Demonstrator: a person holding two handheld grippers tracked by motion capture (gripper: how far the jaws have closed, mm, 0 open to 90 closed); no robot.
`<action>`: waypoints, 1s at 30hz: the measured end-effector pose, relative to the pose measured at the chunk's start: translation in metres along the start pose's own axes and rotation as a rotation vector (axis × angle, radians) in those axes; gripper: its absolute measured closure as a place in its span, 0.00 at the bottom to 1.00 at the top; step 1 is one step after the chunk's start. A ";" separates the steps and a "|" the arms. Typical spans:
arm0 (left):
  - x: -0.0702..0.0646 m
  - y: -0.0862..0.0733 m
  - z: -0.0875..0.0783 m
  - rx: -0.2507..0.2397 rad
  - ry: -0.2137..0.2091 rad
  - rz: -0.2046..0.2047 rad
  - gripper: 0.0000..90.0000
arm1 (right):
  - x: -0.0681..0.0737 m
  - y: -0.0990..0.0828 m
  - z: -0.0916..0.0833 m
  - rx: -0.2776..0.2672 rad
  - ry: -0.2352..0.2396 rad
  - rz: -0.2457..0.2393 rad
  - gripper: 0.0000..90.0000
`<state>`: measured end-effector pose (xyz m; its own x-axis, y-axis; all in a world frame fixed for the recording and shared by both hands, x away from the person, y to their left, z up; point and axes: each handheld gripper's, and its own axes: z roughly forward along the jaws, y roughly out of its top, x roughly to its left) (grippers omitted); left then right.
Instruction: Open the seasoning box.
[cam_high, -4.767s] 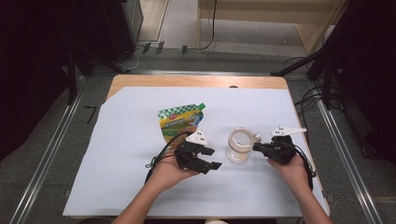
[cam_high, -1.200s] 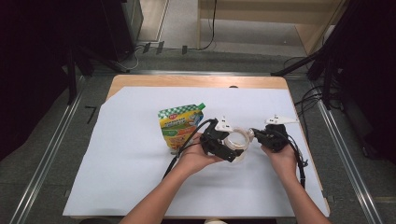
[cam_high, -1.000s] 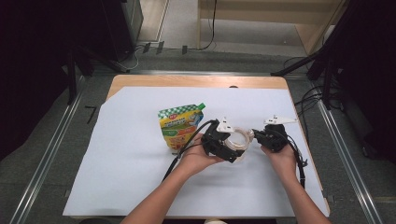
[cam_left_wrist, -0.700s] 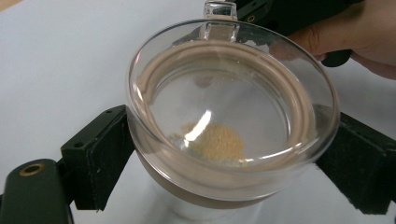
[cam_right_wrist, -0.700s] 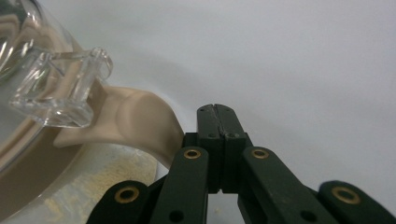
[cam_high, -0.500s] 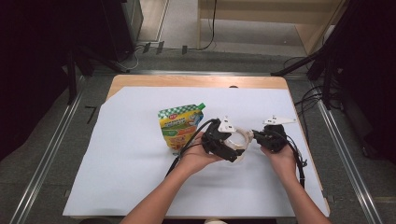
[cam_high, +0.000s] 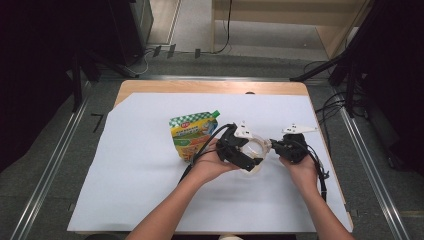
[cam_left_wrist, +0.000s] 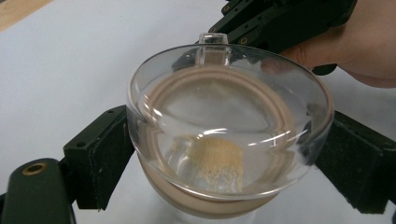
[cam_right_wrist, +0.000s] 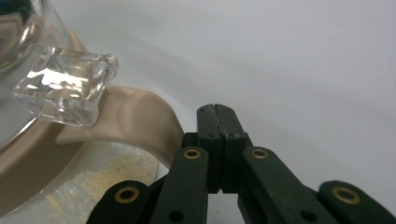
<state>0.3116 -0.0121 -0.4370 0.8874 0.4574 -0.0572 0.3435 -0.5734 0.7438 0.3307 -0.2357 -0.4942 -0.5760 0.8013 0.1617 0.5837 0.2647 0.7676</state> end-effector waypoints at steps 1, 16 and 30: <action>0.000 0.001 -0.001 -0.001 -0.001 0.008 0.13 | 0.000 0.000 0.000 -0.001 0.000 0.000 1.00; 0.003 0.021 -0.005 -0.041 -0.038 0.000 0.14 | -0.001 0.000 -0.001 -0.008 0.010 -0.003 1.00; 0.004 0.044 0.007 -0.063 -0.065 0.001 0.14 | -0.001 -0.002 -0.003 0.000 0.027 0.026 1.00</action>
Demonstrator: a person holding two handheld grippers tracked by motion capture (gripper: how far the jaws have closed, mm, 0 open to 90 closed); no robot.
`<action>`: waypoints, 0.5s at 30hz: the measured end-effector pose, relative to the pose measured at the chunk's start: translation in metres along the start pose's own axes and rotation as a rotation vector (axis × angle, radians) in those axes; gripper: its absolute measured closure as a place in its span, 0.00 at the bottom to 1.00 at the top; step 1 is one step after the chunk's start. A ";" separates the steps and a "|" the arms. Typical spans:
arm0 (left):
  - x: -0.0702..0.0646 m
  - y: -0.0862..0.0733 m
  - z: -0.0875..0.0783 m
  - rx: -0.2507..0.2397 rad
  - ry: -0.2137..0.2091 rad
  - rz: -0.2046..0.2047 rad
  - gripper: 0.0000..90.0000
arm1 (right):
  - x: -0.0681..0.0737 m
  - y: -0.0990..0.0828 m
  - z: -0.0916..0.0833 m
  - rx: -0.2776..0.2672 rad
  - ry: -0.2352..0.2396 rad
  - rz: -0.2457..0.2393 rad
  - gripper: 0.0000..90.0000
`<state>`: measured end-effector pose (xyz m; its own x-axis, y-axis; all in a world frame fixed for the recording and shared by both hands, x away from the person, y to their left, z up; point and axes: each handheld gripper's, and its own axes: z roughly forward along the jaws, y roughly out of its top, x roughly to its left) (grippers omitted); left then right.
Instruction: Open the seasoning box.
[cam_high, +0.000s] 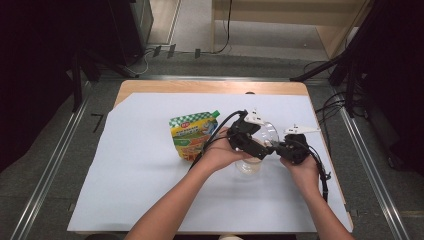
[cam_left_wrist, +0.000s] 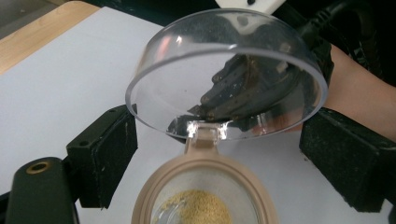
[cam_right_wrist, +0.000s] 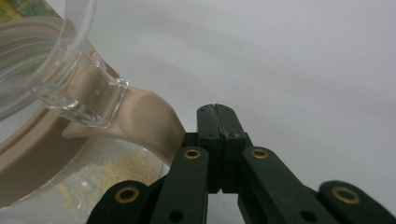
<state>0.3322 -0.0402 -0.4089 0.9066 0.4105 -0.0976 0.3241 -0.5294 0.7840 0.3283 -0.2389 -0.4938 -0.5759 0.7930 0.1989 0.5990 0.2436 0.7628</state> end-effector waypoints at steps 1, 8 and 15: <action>0.000 0.001 0.001 0.000 -0.006 0.003 0.14 | 0.000 0.000 0.000 0.001 0.000 -0.001 1.00; 0.003 0.004 0.009 -0.005 -0.042 -0.020 0.14 | -0.001 -0.001 -0.004 -0.004 0.020 0.029 1.00; 0.004 0.005 0.011 -0.009 -0.049 -0.024 0.14 | -0.007 -0.003 -0.011 -0.007 -0.008 0.036 1.00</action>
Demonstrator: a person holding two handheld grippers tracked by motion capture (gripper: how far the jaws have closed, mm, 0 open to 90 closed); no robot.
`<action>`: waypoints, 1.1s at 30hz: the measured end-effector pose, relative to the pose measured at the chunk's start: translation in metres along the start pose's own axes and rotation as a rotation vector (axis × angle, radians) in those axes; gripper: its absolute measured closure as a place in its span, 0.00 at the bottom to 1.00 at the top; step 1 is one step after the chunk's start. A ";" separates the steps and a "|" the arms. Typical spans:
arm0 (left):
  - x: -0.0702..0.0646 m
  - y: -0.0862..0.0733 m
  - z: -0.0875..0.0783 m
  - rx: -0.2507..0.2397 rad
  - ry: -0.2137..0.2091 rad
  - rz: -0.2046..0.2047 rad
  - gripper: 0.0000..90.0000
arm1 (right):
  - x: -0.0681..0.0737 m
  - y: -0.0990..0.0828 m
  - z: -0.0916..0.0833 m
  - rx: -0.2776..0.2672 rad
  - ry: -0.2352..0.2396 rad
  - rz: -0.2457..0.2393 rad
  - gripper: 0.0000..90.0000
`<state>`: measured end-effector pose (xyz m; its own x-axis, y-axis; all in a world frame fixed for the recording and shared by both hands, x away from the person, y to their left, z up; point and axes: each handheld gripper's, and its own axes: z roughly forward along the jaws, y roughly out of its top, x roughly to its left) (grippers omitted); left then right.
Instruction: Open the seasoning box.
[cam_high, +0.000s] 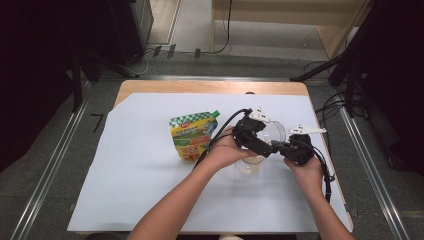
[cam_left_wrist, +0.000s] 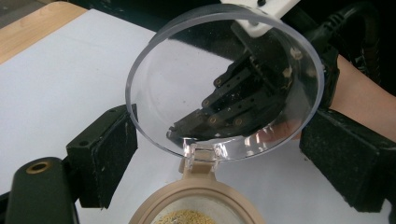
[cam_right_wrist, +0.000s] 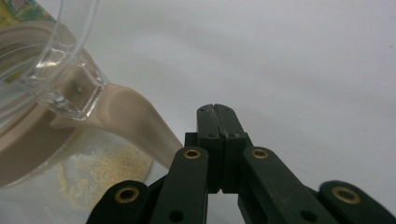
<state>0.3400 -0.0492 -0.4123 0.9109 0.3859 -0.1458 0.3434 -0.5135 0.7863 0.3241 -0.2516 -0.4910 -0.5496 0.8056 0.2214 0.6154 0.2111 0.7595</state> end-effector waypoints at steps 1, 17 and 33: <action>0.001 0.000 0.001 0.000 -0.003 -0.003 0.14 | -0.001 -0.001 -0.002 -0.002 -0.002 0.005 1.00; 0.000 0.005 -0.007 0.008 -0.016 -0.031 0.11 | 0.007 -0.012 -0.028 0.009 0.008 0.001 1.00; -0.009 0.007 -0.036 0.035 0.004 0.015 0.14 | 0.015 -0.018 -0.046 0.000 0.009 0.002 1.00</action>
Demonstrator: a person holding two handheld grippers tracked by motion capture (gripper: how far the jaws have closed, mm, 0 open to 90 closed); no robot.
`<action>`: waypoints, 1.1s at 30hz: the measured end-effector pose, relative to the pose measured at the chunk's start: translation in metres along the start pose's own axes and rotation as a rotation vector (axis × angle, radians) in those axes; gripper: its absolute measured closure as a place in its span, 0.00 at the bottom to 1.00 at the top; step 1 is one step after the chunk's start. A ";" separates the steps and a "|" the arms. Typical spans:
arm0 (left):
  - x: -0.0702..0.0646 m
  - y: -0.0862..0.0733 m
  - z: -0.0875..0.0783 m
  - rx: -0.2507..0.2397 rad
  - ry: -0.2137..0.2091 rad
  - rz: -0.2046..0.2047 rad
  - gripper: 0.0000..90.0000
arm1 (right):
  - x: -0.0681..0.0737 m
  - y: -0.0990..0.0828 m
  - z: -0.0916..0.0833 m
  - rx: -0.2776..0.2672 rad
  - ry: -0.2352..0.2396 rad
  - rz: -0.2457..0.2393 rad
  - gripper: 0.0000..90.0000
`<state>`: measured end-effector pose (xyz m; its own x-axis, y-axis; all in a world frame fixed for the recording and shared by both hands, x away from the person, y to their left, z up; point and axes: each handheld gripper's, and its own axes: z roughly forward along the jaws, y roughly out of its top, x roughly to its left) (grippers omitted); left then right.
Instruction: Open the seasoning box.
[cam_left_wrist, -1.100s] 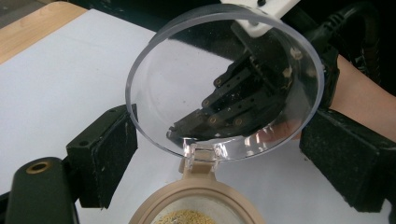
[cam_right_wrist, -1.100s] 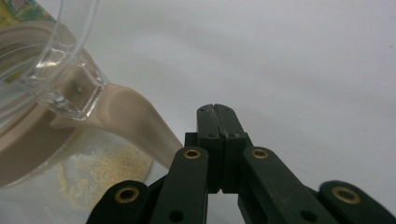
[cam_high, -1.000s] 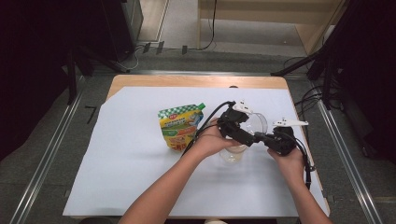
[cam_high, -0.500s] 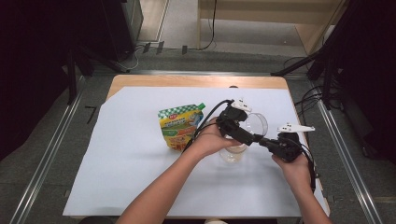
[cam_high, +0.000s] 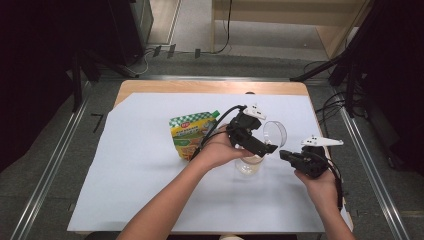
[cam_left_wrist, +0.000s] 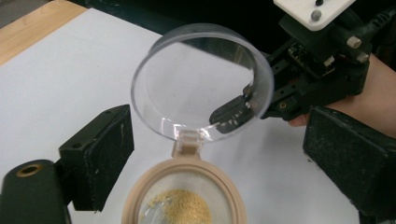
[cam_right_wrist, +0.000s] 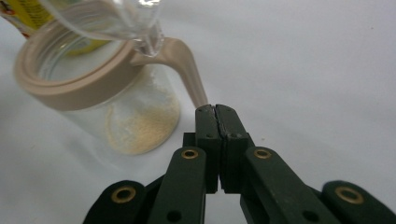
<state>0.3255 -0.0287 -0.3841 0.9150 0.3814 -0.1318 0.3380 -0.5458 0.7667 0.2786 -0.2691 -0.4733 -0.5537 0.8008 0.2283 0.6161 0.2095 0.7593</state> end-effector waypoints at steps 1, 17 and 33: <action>-0.002 -0.001 -0.003 0.006 0.009 0.008 0.16 | 0.003 -0.001 -0.002 -0.001 0.008 -0.006 1.00; -0.007 -0.041 -0.046 0.016 -0.030 -0.029 0.46 | 0.059 -0.016 -0.007 0.032 0.123 -0.089 0.82; -0.003 -0.072 -0.084 0.049 -0.039 -0.063 0.48 | 0.098 -0.016 0.011 0.051 0.253 -0.164 0.73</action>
<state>0.2801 0.0728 -0.3862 0.8989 0.3878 -0.2039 0.4049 -0.5576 0.7247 0.2208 -0.1880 -0.4698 -0.7659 0.5904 0.2546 0.5309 0.3574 0.7684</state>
